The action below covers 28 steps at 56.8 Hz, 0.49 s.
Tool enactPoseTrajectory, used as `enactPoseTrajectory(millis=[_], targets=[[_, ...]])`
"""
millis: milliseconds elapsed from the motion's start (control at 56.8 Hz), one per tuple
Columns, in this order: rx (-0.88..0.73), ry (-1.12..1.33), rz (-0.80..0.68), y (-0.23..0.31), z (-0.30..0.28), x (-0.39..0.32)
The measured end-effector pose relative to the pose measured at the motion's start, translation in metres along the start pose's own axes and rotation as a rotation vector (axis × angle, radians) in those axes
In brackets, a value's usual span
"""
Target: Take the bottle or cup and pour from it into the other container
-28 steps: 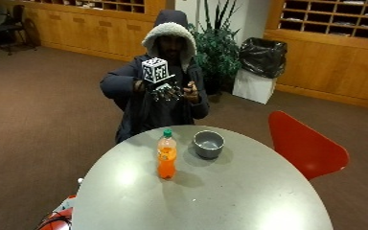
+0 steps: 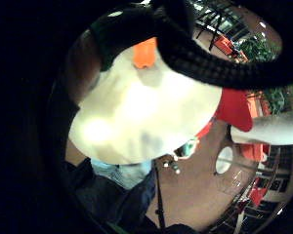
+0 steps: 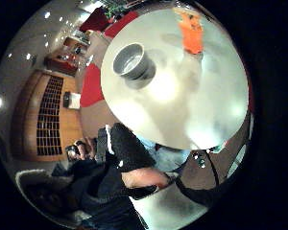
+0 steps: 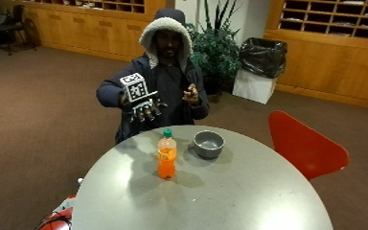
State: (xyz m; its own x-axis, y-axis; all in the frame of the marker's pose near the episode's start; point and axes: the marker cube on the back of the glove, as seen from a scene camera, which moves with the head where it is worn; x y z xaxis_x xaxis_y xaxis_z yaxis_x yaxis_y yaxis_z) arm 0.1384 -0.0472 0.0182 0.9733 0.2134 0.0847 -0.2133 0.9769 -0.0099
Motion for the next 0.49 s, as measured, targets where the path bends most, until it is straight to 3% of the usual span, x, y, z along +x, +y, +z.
enactPoseTrajectory(millis=[159, 247, 335, 493], targets=[[0.052, -0.122, 0.065, -0.043, 0.014, 0.046], [0.255, -0.206, 0.093, -0.086, 0.023, 0.064], [0.114, -0.343, 0.074, -0.093, 0.039, 0.074], [0.135, -0.65, 0.065, -0.133, 0.058, 0.078]])
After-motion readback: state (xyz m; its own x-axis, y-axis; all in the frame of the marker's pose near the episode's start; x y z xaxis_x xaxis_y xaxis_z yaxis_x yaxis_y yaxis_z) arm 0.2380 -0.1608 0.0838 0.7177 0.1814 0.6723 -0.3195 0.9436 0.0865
